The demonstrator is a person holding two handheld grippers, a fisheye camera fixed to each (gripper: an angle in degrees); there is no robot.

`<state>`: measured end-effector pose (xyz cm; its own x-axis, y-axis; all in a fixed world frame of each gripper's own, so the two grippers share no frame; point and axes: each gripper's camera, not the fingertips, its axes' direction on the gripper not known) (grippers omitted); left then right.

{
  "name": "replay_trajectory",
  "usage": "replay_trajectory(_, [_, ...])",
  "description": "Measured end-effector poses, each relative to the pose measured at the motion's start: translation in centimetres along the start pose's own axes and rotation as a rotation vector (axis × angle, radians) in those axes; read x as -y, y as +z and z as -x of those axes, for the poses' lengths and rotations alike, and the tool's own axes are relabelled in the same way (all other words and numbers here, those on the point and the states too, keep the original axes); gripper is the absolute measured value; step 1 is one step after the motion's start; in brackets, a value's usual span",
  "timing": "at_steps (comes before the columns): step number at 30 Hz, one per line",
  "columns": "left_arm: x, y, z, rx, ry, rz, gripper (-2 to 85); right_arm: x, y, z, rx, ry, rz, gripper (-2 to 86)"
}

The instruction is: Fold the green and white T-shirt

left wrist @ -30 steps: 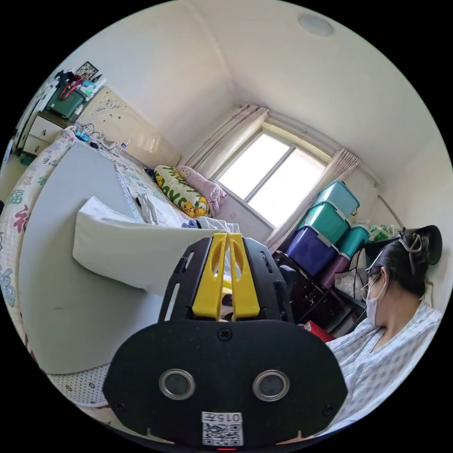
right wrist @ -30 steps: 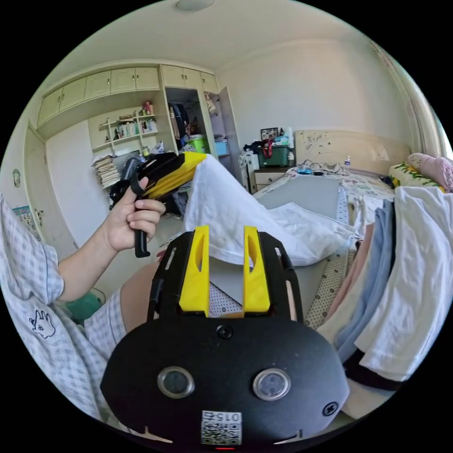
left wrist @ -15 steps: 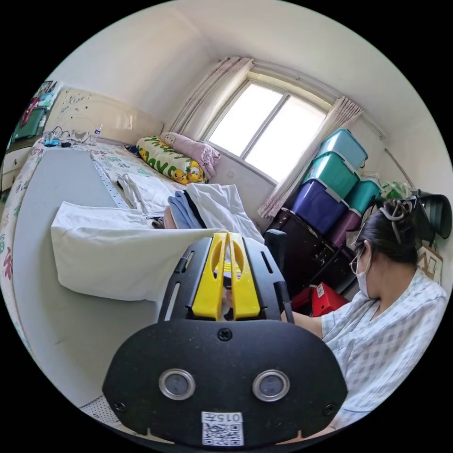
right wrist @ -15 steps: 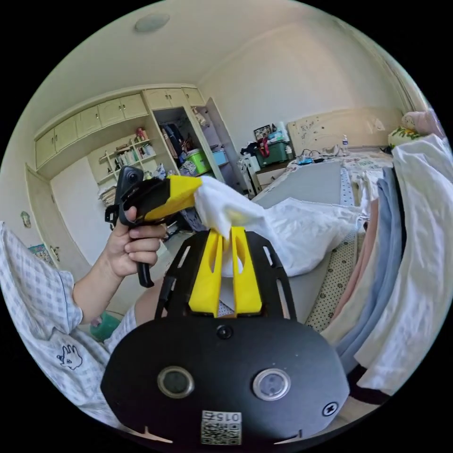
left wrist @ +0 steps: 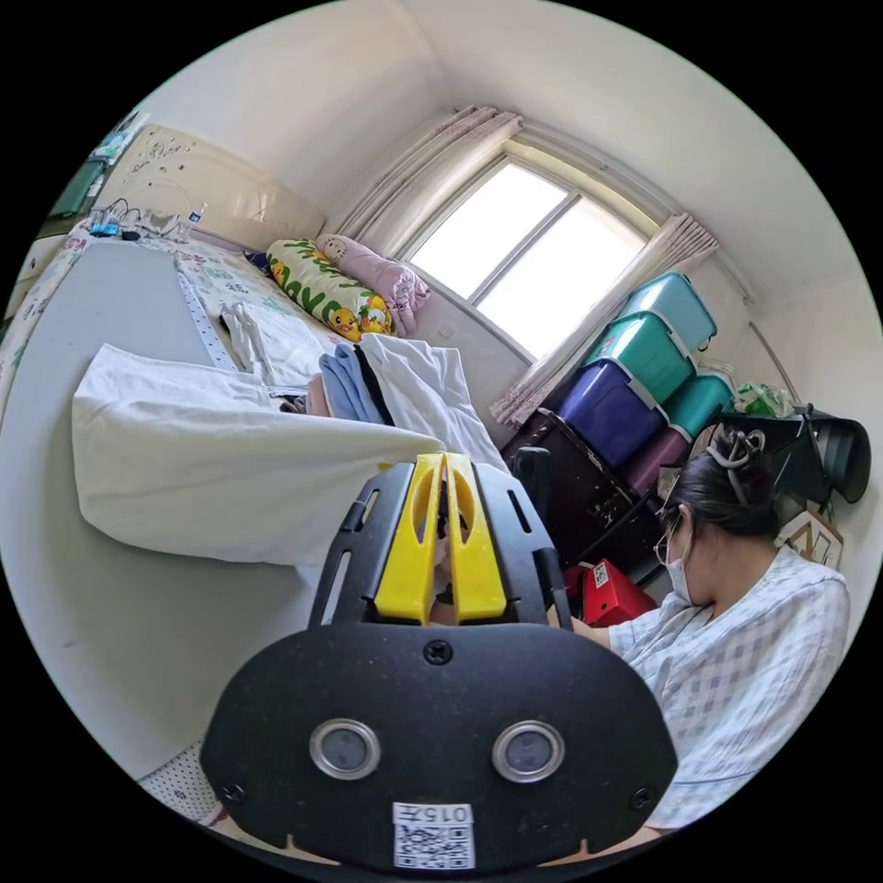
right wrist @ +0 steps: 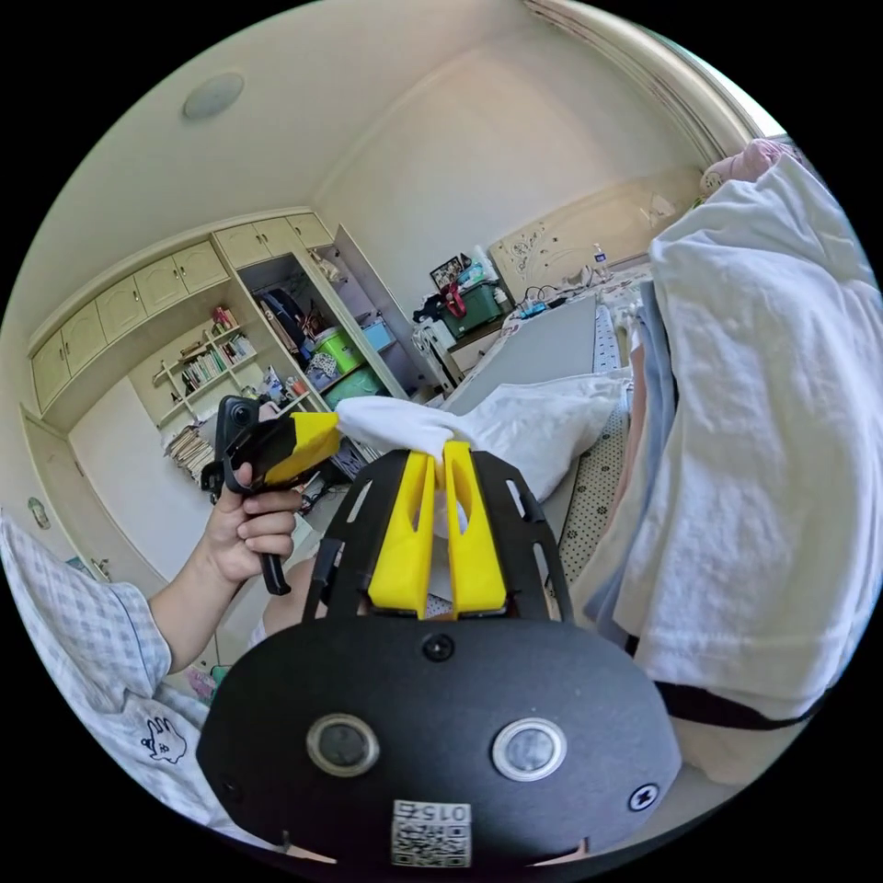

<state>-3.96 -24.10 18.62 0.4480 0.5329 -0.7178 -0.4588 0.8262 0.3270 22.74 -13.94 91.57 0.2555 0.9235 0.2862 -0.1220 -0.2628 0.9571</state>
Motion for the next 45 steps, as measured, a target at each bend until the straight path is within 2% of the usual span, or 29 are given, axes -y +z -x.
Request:
replay_trajectory(7, [0.3, 1.8, -0.1, 0.003, -0.044, 0.001, -0.8, -2.5, -0.4, 0.5, -0.003, 0.020, -0.016, -0.5])
replay_trajectory(22, [0.8, 5.1, -1.2, 0.129, -0.063, 0.043, -0.7, -7.1, 0.6, 2.3, 0.004, 0.022, -0.004, -0.5])
replay_trajectory(25, [1.0, 5.2, -1.2, 0.165, -0.070, 0.045, -0.7, -7.9, 0.8, 2.7, -0.001, 0.018, -0.005, -0.5])
replay_trajectory(29, [1.5, 3.2, -0.9, 0.289, -0.077, -0.042, -0.2, -9.2, 0.3, 2.5, -0.010, 0.056, -0.022, -0.4])
replay_trajectory(32, [2.0, 3.2, -0.6, 0.486, -0.016, 0.051, 2.2, -10.1, -0.1, 2.3, 0.006, 0.077, -0.040, -0.3])
replay_trajectory(34, [2.3, 4.0, -0.1, 0.588, 0.028, 0.130, 8.9, -10.7, -0.6, 2.5, 0.016, 0.075, -0.064, -0.3])
replay_trajectory(39, [2.4, 8.4, 3.6, 0.541, 0.088, 0.411, 20.3, -12.3, -2.6, 3.6, 0.204, -0.005, -0.203, 0.2])
replay_trajectory(42, [1.9, 11.4, 4.5, 0.574, 0.148, 0.517, 21.7, -12.9, -3.6, 4.5, 0.341, -0.088, -0.257, 0.4])
replay_trajectory(45, [1.8, 13.5, 4.5, 0.578, 0.194, 0.530, 19.4, -13.1, -3.9, 5.4, 0.491, -0.171, -0.239, 0.4])
